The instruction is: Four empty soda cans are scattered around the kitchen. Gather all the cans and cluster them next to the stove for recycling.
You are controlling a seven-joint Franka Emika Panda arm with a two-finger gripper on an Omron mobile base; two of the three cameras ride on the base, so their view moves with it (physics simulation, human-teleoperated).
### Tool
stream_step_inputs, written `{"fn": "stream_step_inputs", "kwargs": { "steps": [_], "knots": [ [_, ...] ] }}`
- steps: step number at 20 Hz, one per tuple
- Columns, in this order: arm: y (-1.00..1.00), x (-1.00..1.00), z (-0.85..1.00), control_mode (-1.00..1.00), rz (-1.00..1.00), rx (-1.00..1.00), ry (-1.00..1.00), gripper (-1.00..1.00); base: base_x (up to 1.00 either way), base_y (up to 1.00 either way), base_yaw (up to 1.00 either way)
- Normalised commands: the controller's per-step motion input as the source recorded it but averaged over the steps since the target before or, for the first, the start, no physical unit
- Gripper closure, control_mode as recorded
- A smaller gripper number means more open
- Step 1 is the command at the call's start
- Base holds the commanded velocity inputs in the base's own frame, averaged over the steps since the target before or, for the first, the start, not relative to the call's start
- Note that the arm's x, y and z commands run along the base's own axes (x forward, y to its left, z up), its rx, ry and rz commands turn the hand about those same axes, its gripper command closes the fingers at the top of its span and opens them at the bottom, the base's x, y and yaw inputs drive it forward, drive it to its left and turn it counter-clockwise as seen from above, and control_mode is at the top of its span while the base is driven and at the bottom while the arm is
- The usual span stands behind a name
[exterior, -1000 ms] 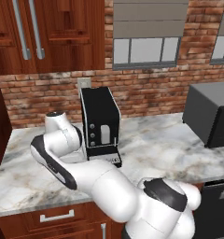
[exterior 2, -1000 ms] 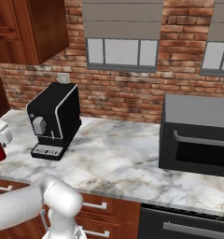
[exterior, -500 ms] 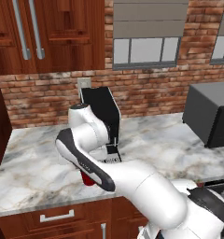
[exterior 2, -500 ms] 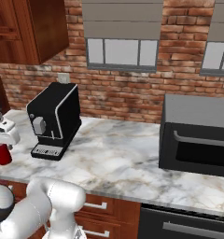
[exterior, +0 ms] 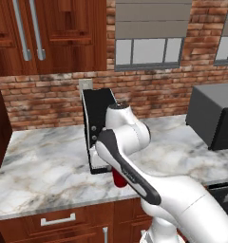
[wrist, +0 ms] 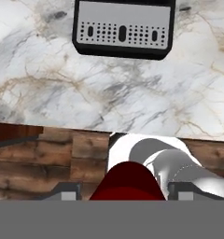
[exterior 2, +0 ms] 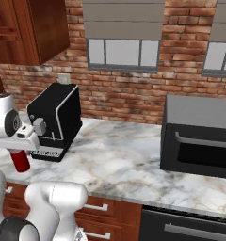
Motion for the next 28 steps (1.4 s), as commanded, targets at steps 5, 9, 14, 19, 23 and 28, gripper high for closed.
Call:
{"fn": "stream_step_inputs", "kwargs": {
  "steps": [5, 9, 14, 19, 23, 28],
  "knots": [
    [-0.9, -0.17, 0.21, -1.0, 0.02, 0.08, -0.06, 1.0, 0.0, 0.0, 0.0],
    [-0.81, -0.05, 0.37, -1.0, 0.0, 0.12, -0.02, 1.0, 0.0, 0.0, 0.0],
    [-0.75, -0.07, 0.32, -1.0, 0.0, 0.12, -0.05, 1.0, 0.0, 0.0, 0.0],
    [-0.62, -0.13, 0.22, -1.0, 0.0, 0.08, -0.05, 1.0, 0.0, 0.0, 0.0],
    [-0.11, -0.13, 0.0, -1.0, 0.0, 0.0, -0.02, 1.0, 0.0, 0.0, 0.0],
    [0.0, 0.0, 0.0, -1.0, 0.0, 0.0, 0.0, 1.0, 0.0, 0.0, 0.0]
  ]
}}
